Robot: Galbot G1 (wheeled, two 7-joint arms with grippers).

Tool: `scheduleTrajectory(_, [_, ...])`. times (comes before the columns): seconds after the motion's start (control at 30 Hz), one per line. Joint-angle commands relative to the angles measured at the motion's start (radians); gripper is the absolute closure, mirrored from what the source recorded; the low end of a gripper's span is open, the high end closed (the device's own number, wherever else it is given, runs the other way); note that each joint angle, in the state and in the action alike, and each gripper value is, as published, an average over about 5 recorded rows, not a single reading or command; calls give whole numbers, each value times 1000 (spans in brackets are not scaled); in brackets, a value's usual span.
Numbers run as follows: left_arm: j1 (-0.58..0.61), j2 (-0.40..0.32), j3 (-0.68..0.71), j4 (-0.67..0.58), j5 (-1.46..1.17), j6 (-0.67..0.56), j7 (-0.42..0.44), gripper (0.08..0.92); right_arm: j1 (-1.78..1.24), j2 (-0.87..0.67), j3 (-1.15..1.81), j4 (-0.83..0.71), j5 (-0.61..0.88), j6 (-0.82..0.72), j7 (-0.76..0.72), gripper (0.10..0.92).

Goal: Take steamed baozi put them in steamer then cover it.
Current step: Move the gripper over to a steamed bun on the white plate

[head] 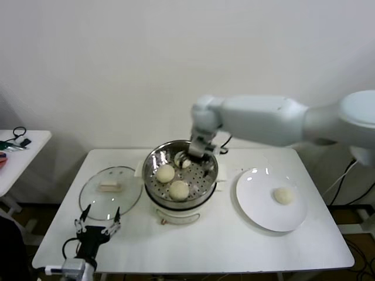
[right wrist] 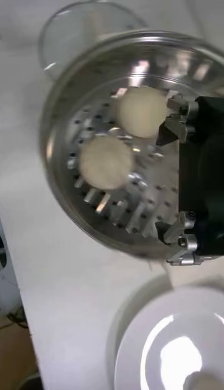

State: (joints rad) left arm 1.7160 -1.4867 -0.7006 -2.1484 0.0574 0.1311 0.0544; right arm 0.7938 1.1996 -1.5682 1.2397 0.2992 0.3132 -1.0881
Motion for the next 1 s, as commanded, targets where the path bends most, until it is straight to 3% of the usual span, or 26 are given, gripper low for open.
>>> scheduleTrajectory(0.03, [1,4,-4,-1,-5,-1,0,177,207,-290,-177,-25,313,-198,-58,203])
scheduleTrajectory(0.23, [-4,7,-5,-3,-7,-1,2,177,112,-536,-228,-8,171,-338,-4,203])
scheduleTrajectory(0.4, [-2,3,-1,0,-3,-1,6,177,-142,-652,-47,-28,-26,-404,37,203])
scheduleTrajectory(0.7, [3,-3,-9,6,6,0,9,177,-518,-633,287,-142,-169,-432,62,203])
scheduleTrajectory(1.0, [4,-17,-5,15,23,0,11,177,-674,-551,441,-247,-223,-432,84,203])
